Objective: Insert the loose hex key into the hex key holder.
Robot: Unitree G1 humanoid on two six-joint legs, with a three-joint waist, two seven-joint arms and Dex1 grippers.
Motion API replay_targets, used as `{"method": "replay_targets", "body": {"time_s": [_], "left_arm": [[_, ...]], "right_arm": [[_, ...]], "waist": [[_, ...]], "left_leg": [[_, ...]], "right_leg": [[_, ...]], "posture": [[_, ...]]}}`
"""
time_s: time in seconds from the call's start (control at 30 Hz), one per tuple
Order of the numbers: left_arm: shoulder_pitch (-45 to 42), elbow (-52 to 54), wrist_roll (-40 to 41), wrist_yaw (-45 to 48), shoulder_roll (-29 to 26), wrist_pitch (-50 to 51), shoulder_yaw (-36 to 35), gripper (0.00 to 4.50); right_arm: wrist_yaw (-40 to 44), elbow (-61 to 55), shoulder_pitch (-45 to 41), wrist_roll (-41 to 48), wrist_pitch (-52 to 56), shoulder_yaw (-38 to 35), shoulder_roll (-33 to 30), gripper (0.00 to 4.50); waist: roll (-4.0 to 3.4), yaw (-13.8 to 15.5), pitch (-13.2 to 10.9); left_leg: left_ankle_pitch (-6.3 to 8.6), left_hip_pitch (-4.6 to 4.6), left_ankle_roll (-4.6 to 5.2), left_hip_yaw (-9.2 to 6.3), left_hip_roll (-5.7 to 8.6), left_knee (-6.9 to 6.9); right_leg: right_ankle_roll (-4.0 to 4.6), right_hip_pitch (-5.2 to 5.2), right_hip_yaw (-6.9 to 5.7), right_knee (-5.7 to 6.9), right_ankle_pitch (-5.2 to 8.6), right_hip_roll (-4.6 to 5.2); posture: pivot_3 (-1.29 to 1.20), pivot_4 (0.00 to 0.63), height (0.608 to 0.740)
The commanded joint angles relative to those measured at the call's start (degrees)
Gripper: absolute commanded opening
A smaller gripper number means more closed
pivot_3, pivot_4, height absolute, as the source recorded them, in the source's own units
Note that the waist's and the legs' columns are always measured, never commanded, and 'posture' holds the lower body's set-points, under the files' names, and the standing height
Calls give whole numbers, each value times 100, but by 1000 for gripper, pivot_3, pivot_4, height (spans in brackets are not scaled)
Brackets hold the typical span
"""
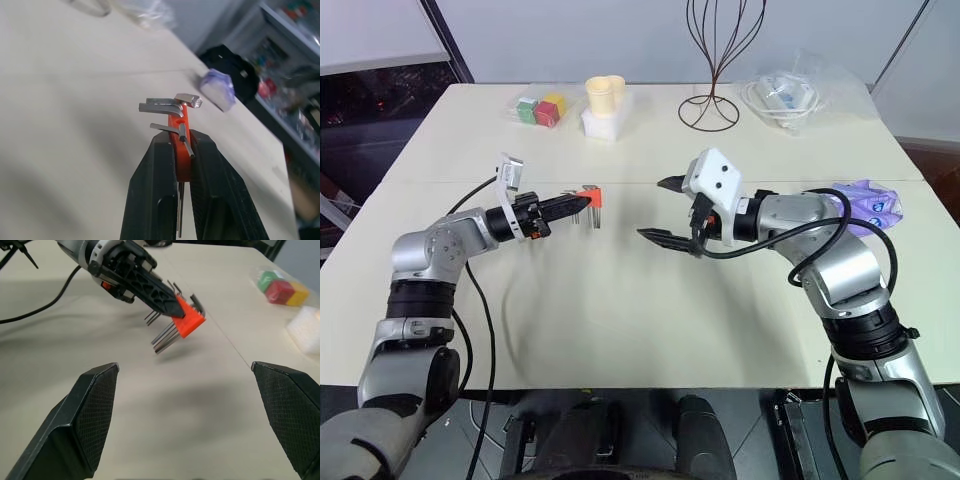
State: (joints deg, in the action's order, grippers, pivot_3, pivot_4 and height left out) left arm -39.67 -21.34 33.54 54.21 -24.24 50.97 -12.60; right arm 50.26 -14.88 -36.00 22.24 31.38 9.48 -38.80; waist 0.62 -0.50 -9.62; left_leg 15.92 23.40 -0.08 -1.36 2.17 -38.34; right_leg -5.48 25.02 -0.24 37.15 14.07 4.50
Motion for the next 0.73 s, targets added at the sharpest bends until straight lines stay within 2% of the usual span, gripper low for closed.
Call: {"method": "replay_targets", "body": {"time_s": [0.03, 0.1, 0.23, 0.4, 0.57, 0.73], "left_arm": [[99, -66, 99, -349, 61, 282, -72, 0], [132, -274, -80, -547, 17, 302, 37, 0], [115, -663, -238, -739, -76, 254, 78, 1622], [-2, -771, -634, -777, -336, -353, 270, 4124], [181, -218, -1219, -525, -1079, -1503, 528, 4124], [553, 895, -954, -521, -1383, -1631, 156, 4124]], "right_arm": [[51, 39, -118, -108, -210, -37, 111, 4413], [74, 60, -121, -127, -217, -47, 150, 4413], [94, 55, -81, -148, -182, -96, 174, 4446], [111, -3, 4, -140, -109, -173, 90, 4446], [265, -135, 313, -36, 25, -433, -290, 4446], [149, -40, 708, 352, 338, -1161, -404, 4446]], "waist": [[1, -3, 1], [2, -9, 1], [2, -13, 1], [2, -11, 3], [4, -38, 3], [4, 22, 3]], "left_leg": [[0, 0, 0, -1, 0, 0], [0, -1, -1, -1, 0, 0], [-2, -2, -4, -1, 0, 1], [-4, -6, -8, -1, 0, 1], [-4, -8, -11, 0, -2, 10], [-3, -5, -10, -2, -1, 11]], "right_leg": [[0, -1, 0, -1, 0, 0], [0, 0, 0, 0, 0, 0], [0, 0, 0, 0, 0, 0], [1, -3, 0, 0, 0, 3], [2, 1, 2, -3, 1, 8], [2, -4, 7, -11, 1, 22]], "posture": [[0, 150, 740], [0, 150, 740], [0, 150, 740], [0, 150, 740], [0, 150, 740], [0, 150, 740]]}}
